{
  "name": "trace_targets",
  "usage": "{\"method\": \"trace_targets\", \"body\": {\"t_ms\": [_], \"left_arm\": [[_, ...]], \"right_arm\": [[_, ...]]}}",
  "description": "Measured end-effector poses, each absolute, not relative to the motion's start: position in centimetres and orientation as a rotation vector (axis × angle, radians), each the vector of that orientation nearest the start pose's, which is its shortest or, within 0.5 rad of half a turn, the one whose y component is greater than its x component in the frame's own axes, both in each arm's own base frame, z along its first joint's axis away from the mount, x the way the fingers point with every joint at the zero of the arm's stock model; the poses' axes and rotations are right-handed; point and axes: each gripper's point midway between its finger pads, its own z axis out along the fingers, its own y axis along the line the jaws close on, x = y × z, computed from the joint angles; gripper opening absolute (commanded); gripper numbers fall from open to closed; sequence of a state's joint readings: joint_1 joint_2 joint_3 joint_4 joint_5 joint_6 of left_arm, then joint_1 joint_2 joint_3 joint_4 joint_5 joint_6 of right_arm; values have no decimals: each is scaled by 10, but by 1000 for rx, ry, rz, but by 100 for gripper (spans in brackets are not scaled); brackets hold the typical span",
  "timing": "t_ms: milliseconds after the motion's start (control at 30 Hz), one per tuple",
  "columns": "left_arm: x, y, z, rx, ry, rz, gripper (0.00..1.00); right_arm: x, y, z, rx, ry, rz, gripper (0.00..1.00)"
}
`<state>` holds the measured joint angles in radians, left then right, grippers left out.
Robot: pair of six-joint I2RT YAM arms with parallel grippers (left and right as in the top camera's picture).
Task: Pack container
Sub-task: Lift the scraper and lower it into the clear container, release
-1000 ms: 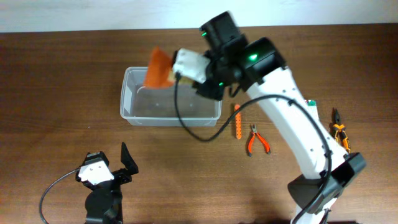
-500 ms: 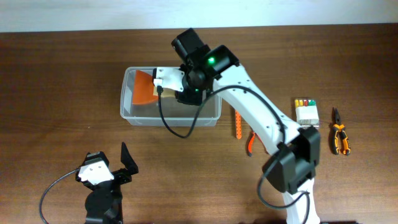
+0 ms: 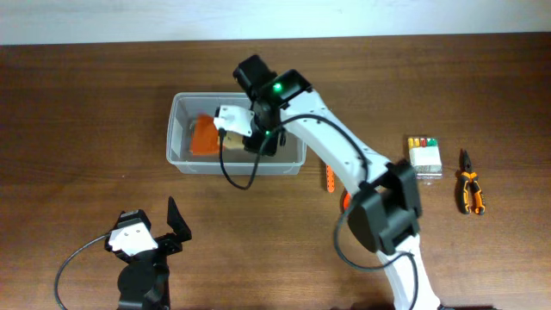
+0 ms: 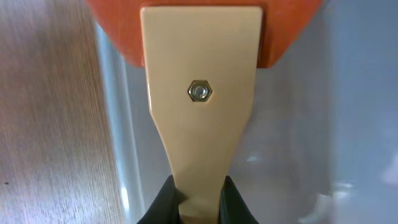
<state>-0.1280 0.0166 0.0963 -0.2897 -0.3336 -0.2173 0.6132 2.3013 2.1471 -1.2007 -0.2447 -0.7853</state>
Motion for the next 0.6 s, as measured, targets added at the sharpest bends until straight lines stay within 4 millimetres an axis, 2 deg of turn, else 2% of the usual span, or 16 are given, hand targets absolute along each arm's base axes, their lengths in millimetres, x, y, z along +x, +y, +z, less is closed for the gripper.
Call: {"method": "trace_targets", "body": {"t_ms": [67,133,233,333,433,600], "left_arm": [[232,27,148,-317,1741,47,99],[232,27,148,-317,1741,47,99],[232,27,148,-317,1741,47,99],[232,27,148,-317,1741,47,99],[232,27,148,-317,1741,47,99],[232,27,148,-317,1741,47,99]], "right_arm": [[382,319,77,-1909,2230,338,4],[380,316,63,-1922,2265,346,12],[381,315,60,-1919,2279,345,30],[382,314,60,-1901,2293,347,57],[382,314,60,-1892,2300,346,71],[383,314,62,-1866,2320,348,78]]}}
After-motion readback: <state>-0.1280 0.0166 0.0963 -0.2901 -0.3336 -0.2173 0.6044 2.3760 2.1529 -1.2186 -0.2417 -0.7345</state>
